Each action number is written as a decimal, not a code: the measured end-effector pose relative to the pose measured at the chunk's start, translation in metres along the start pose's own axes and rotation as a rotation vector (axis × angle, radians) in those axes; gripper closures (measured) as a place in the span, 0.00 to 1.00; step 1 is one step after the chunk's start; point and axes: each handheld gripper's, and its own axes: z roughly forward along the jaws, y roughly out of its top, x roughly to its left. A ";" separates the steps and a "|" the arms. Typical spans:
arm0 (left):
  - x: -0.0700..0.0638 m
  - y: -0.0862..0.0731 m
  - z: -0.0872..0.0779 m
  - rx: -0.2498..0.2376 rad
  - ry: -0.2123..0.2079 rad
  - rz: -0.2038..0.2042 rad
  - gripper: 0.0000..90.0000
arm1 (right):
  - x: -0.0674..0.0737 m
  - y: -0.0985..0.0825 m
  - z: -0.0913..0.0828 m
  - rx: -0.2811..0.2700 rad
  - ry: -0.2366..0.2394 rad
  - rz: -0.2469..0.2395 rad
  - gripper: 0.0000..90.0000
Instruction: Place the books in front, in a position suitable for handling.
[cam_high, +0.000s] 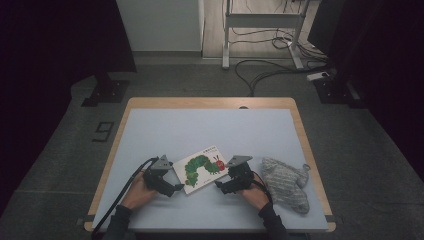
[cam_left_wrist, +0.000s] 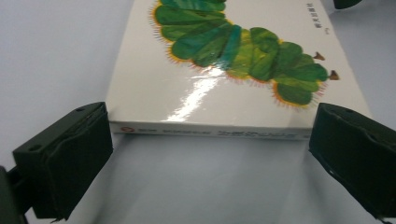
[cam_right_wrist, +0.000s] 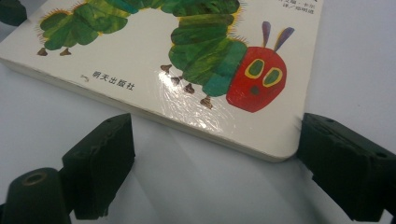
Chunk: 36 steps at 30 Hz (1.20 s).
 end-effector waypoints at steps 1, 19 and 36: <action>-0.002 0.000 0.000 0.001 -0.001 0.000 0.00 | 0.000 0.000 0.000 -0.001 -0.001 -0.003 0.11; 0.012 0.000 0.002 -0.002 -0.045 -0.063 0.00 | 0.000 0.001 0.001 0.011 0.001 -0.027 0.11; -0.028 -0.017 -0.013 0.053 0.028 -0.046 0.00 | 0.019 -0.007 -0.007 0.012 -0.015 -0.027 0.12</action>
